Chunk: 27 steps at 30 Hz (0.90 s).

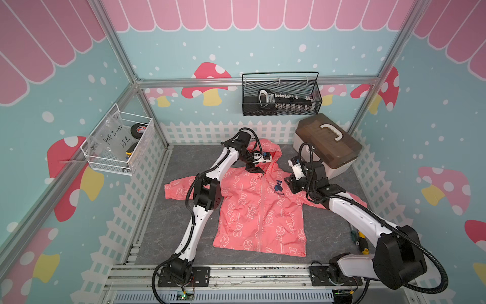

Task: Unzip the jacket
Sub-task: Adjust the jacket at the center of the board.

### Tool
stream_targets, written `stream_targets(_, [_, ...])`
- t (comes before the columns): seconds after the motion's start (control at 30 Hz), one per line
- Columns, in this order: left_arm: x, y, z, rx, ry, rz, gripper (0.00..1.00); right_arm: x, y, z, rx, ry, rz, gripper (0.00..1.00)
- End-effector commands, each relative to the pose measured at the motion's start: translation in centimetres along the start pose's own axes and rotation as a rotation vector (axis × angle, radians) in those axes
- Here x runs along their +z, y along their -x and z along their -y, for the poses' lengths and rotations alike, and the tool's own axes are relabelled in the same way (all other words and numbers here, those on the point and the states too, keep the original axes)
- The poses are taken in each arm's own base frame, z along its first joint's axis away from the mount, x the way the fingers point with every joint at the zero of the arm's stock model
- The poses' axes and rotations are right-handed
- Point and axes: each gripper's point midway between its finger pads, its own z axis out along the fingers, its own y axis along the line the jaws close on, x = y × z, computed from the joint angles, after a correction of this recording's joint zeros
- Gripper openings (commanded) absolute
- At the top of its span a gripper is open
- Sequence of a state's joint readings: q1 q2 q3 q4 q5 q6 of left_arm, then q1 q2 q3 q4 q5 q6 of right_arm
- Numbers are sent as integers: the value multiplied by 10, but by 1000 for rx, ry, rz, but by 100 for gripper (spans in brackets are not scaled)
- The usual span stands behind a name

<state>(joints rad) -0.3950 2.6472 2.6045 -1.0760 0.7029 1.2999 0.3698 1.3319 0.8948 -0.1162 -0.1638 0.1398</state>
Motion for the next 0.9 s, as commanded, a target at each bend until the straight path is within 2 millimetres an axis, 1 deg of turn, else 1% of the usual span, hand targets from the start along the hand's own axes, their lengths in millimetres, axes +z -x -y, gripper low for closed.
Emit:
stream_targets(0.0, [17,-8,17,73,-60,-89,64,-2,1,-12,-17,38,14,37])
stream_targets(0.17, [27,-23,32,27,-112,-137,62,-4,3,-21,-21,57,18,37])
stream_targets(0.27, [36,-35,36,-6,-118,-207,61,-3,2,-26,-28,66,11,37])
stream_targets(0.33, [39,-39,38,-18,-119,-234,61,-3,1,-28,-34,67,3,38])
stream_targets(0.53, [39,-45,42,-39,-131,-267,58,-7,2,-34,-42,76,1,38])
stream_targets(0.6, [35,-43,48,-56,-151,-266,52,-9,2,-35,-43,74,1,38])
stream_targets(0.63, [33,-42,53,-68,-168,-266,49,-9,2,-36,-43,74,1,38])
stream_targets(0.73, [27,-37,73,-94,-231,-281,44,-12,3,-36,-41,69,6,37])
stream_targets(0.8, [28,-36,93,-117,-284,-296,41,-14,5,-37,-36,68,16,37])
stream_targets(0.87, [29,-32,108,-155,-318,-298,38,-17,6,-39,-33,74,24,38])
